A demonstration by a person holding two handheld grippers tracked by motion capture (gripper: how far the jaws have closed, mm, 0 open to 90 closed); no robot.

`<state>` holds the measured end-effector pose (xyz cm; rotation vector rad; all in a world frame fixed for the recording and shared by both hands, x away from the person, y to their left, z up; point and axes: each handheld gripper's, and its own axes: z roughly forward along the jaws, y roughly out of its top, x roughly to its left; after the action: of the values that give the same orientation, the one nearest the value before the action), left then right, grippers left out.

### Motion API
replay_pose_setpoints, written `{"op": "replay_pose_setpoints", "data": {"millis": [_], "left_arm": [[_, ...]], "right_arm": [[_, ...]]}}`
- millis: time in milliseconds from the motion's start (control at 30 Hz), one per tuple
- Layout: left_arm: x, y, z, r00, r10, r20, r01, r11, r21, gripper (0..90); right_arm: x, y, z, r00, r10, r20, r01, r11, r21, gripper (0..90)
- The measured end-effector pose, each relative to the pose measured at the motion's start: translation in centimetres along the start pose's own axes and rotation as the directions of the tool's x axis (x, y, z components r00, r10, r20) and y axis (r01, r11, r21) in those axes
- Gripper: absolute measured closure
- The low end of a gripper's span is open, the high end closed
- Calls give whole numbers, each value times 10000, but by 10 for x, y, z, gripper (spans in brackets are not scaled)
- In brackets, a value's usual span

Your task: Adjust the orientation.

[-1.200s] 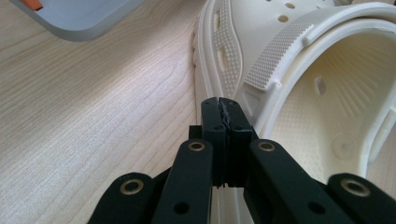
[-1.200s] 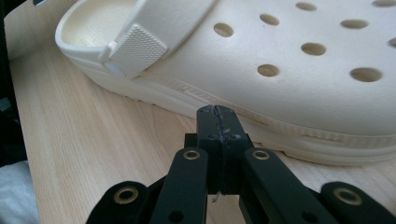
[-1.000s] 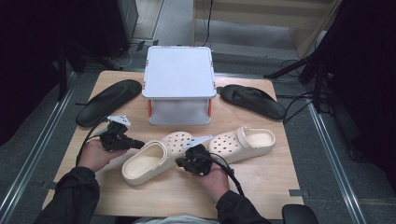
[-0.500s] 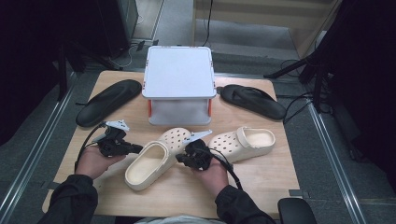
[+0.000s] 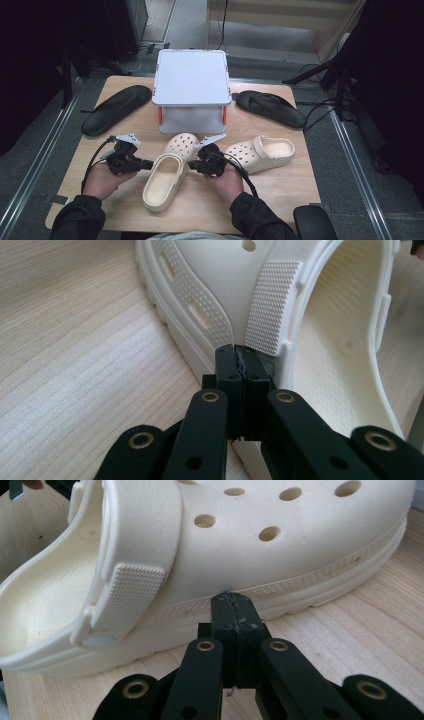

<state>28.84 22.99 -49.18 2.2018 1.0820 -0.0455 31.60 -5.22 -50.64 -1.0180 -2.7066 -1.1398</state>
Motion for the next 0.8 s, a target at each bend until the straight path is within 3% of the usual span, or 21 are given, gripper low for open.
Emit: {"op": "replay_pose_setpoints", "data": {"millis": [333,533,800], "left_arm": [[-9,0,4,9999,-76,108,77,10000,-44,899],[-19,3,10,9995,309,71,-309,9995,71,899],[-14,2,11,9997,-5,242,5,10000,-12,876]], "right_arm": [[-8,9,0,9997,-75,249,72,9999,125,900],[-13,12,-1,9986,-124,519,117,9998,139,900],[-15,13,0,9982,-171,570,167,9998,86,900]]}}
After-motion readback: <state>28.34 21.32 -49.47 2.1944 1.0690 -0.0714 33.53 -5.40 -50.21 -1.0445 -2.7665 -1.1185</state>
